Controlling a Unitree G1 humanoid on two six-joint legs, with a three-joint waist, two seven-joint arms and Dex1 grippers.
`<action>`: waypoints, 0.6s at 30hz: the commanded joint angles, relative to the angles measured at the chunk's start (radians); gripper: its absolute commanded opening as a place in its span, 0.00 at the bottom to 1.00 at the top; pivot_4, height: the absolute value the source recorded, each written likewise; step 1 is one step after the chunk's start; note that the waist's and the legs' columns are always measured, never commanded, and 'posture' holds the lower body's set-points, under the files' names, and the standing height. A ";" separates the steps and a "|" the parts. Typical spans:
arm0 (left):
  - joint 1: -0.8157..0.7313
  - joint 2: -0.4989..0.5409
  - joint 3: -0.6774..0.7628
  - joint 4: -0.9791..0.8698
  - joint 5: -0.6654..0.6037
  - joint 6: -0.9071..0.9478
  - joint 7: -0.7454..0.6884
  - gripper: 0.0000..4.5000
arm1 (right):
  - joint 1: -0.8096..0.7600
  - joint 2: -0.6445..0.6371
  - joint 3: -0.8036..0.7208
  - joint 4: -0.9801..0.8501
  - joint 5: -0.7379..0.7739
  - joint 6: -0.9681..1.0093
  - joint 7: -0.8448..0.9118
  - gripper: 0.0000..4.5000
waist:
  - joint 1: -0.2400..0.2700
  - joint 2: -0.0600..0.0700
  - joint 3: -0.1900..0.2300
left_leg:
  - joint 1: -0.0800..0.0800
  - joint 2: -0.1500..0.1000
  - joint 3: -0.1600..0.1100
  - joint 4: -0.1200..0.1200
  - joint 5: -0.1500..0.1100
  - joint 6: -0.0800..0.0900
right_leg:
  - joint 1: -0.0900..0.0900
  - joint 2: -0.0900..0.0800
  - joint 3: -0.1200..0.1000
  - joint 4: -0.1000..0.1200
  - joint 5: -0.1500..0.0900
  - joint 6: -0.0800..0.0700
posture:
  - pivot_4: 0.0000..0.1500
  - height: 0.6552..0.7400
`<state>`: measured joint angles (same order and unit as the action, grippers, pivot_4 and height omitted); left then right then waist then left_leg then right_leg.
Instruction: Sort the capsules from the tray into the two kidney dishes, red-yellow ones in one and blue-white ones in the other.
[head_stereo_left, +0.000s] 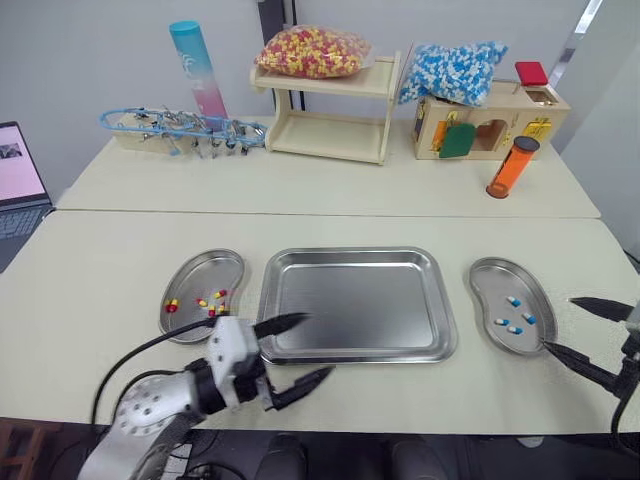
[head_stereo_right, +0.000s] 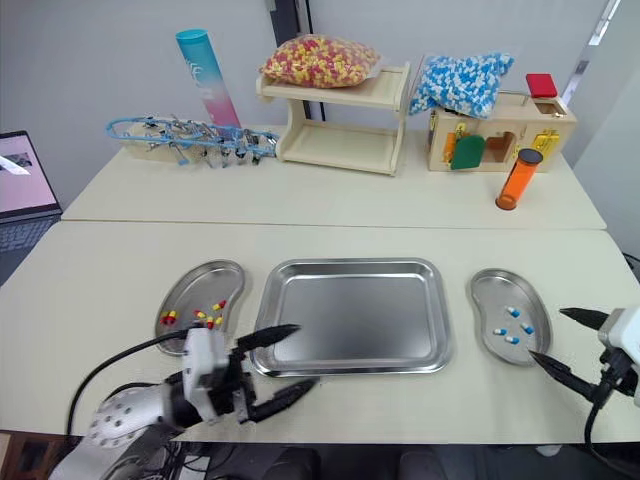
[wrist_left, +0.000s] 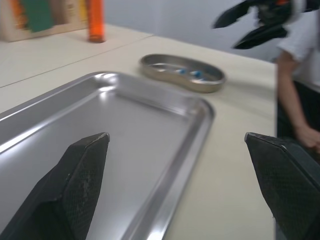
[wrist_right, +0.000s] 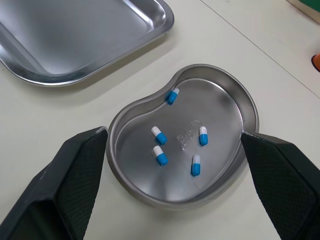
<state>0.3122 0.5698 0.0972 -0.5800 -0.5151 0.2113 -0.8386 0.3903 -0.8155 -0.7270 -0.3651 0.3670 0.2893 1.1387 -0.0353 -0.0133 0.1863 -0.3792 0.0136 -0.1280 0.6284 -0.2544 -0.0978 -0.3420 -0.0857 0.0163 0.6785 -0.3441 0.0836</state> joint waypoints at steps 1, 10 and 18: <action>0.056 0.010 0.173 0.002 -0.039 -0.008 0.045 1.00 | -0.001 -0.040 -0.042 0.076 0.019 -0.065 0.048 0.99 | 0.003 -0.001 0.000 | 0.000 0.000 0.000 0.000 0.000 0.000 | 0.000 0.000 0.000 0.000 0.000 0.000 | 1.00 1.00; 0.105 0.143 0.612 0.338 -0.019 0.012 0.070 1.00 | -0.085 -0.244 0.017 0.489 -0.012 -0.232 0.234 0.99 | 0.002 -0.001 0.000 | 0.000 0.000 0.000 0.000 0.000 0.000 | 0.000 0.000 -0.001 -0.001 0.000 0.000 | 1.00 1.00; 0.070 0.332 0.633 0.589 0.119 0.109 0.085 1.00 | -0.243 -0.344 0.139 0.702 -0.053 -0.374 0.302 0.99 | 0.000 -0.001 0.001 | 0.000 0.000 0.001 -0.001 0.000 0.000 | 0.000 0.000 0.000 -0.001 0.000 0.000 | 1.00 1.00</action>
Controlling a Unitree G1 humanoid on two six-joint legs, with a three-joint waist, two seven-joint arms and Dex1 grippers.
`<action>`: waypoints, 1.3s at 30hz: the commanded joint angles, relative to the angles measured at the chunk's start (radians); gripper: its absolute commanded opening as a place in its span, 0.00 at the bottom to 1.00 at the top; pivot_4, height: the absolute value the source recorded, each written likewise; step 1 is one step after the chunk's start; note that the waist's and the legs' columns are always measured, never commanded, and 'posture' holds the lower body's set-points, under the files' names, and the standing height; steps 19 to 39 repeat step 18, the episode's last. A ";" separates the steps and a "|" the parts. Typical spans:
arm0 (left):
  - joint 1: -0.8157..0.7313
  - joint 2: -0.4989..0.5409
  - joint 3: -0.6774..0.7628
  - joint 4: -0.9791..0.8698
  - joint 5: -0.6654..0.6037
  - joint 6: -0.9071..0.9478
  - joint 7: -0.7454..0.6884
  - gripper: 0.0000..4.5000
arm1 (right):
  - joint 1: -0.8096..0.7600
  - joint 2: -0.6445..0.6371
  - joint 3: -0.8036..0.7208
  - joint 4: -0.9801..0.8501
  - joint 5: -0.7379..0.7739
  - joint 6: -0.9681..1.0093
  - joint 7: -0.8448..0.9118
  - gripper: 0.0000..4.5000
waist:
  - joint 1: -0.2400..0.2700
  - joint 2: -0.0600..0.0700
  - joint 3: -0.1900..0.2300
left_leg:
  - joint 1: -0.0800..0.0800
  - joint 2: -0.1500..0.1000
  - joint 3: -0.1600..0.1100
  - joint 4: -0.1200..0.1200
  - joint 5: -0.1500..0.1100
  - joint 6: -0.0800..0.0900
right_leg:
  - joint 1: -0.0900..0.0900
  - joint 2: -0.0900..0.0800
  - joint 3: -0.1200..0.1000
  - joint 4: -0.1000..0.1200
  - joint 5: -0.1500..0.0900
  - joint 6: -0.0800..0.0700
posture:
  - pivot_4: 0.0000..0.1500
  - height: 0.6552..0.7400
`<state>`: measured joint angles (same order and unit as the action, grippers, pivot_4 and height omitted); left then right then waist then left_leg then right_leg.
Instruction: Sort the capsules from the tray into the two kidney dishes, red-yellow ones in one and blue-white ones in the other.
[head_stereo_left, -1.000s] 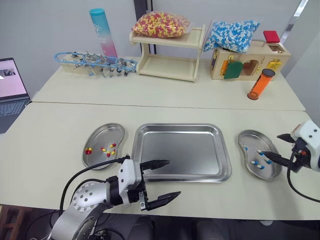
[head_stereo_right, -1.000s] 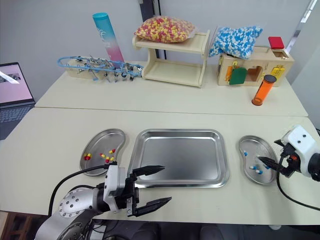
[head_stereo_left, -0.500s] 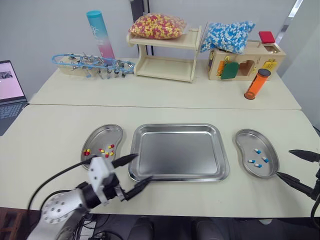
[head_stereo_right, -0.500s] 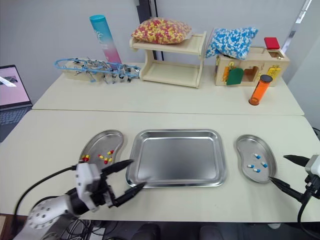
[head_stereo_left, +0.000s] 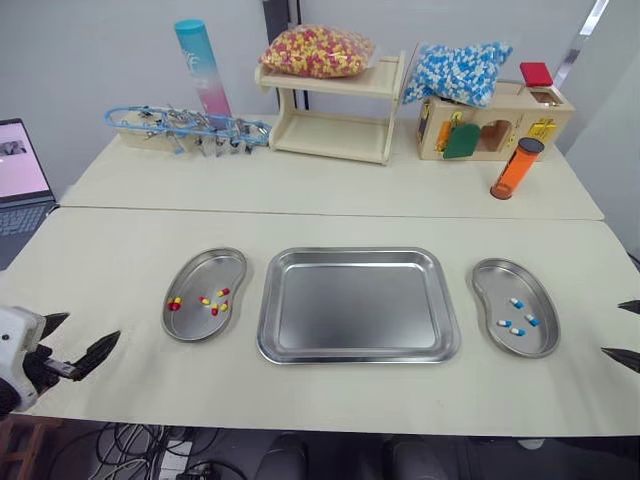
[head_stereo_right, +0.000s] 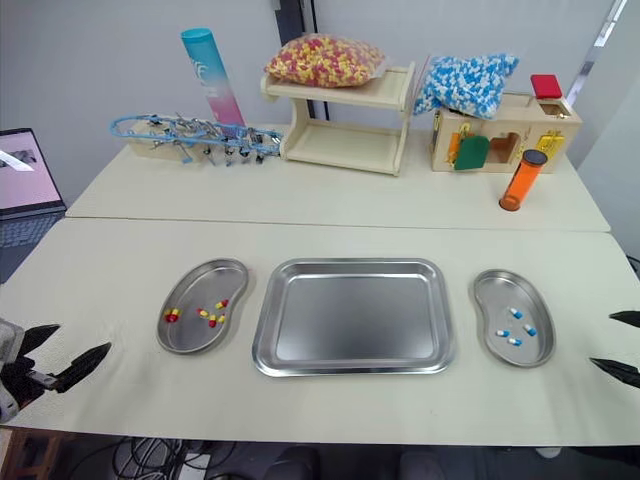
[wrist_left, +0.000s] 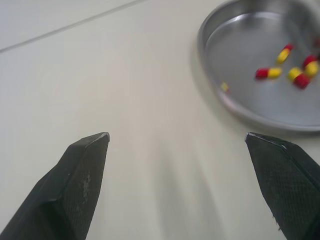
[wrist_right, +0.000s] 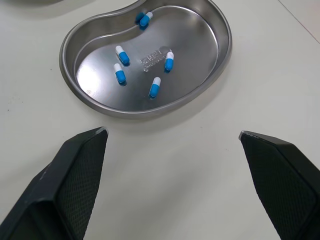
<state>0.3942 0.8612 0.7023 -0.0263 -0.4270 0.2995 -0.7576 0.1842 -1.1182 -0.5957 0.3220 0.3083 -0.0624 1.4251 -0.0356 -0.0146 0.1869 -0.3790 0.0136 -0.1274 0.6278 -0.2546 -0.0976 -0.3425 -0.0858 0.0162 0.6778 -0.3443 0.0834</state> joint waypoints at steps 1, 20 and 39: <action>-0.020 0.052 0.031 0.053 0.033 0.032 -0.001 1.00 | -0.057 -0.047 0.022 0.020 0.004 -0.021 0.015 0.99 | 0.000 0.000 0.000 | 0.000 0.000 0.000 0.000 0.000 0.000 | 0.000 0.000 0.000 0.000 0.000 0.000 | 1.00 1.00; -0.112 0.062 0.017 0.162 0.061 0.018 -0.048 1.00 | -0.135 -0.061 0.110 -0.007 -0.006 0.012 -0.012 0.99 | 0.000 0.000 0.000 | 0.000 0.000 0.000 0.000 0.000 0.000 | -0.001 0.000 0.000 0.001 0.000 0.000 | 1.00 1.00; -0.112 0.062 0.017 0.162 0.061 0.018 -0.048 1.00 | -0.135 -0.061 0.110 -0.007 -0.006 0.012 -0.012 0.99 | 0.000 0.000 0.000 | 0.000 0.000 0.000 0.000 0.000 0.000 | -0.001 0.000 0.000 0.001 0.000 0.000 | 1.00 1.00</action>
